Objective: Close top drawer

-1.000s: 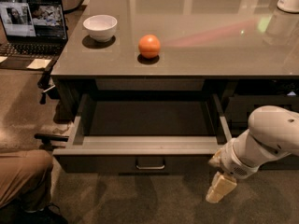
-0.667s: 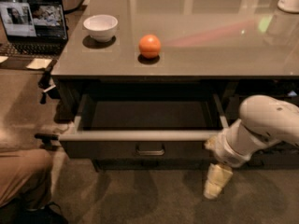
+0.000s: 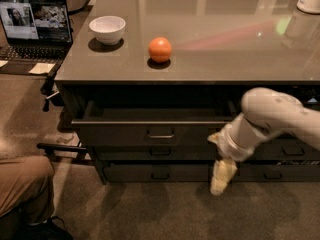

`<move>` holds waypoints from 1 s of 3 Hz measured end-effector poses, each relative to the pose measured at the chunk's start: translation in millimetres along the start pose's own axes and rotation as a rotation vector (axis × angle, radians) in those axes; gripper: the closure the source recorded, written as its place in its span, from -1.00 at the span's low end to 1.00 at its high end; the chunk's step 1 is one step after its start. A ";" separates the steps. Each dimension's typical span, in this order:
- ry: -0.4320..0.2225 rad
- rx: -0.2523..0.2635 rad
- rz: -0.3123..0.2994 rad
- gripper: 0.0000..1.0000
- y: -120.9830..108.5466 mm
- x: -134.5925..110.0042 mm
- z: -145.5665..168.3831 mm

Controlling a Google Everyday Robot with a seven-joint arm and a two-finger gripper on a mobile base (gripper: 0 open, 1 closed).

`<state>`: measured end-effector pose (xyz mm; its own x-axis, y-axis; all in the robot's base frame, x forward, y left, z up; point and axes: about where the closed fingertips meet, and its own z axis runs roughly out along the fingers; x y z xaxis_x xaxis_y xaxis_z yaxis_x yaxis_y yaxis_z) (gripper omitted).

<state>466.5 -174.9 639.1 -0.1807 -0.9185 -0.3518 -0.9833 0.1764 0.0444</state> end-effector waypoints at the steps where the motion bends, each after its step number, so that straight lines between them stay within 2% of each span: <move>1: -0.003 -0.028 -0.091 -1.00 -50.1 -24.2 17.6; 2: 0.000 -0.036 -0.140 -1.00 -84.2 -36.3 28.7; 3: 0.011 -0.005 -0.144 -1.00 -106.2 -40.7 29.5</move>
Offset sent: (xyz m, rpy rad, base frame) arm 0.1354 0.0376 -0.0234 -0.0004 -0.0361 0.1979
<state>579.0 -145.8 621.1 -0.0375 -0.9380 -0.3447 -0.9992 0.0403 -0.0012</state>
